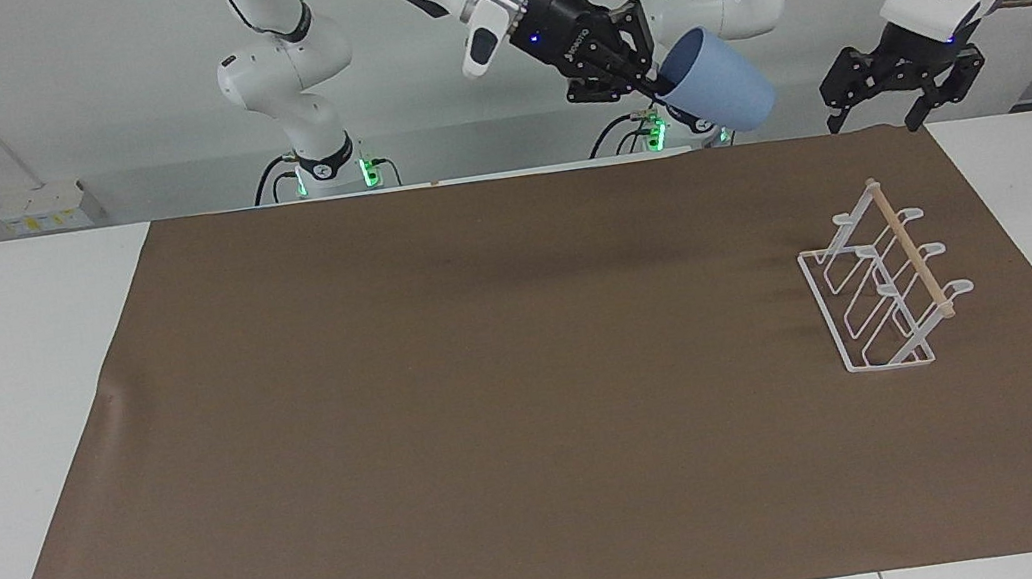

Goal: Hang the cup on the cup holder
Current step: 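Lift the cup and carry it toward the left gripper near the rack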

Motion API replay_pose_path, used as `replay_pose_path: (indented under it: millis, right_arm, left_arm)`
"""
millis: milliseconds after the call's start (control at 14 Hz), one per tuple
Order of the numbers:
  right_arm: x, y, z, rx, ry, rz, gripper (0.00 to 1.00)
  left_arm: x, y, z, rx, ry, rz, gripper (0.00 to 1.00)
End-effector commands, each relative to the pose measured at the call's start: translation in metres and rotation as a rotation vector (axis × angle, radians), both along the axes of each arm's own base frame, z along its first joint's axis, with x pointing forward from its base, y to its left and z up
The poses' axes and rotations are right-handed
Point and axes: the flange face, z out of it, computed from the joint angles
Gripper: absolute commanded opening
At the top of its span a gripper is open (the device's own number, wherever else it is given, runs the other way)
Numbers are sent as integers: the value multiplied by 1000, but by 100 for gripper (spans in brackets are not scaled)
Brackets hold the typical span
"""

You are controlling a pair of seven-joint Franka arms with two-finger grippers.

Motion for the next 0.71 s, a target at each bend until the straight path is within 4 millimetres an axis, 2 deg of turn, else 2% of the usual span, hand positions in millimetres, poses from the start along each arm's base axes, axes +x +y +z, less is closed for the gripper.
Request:
replay_pose_path:
  millis: [0,214,286,429,643]
  right_arm:
    - [6,10,-4,33,25,-10,0]
    - [11,13,-14,30,27,-20,0]
    - [14,16,-8,45,21,-20,0]
    - [18,18,-12,44,25,-21,0]
    - [17,23,-17,37,29,-12,0]
  left_arm:
    - [-8,2,0,-8,-8,13,100]
    - [-8,2,1,-8,-10,10,100]
    - [-7,1,2,-9,-16,0,100]
    - [-6,-1,4,-11,-28,-23,100]
    - [-7,-6,7,-38,-43,-217,100]
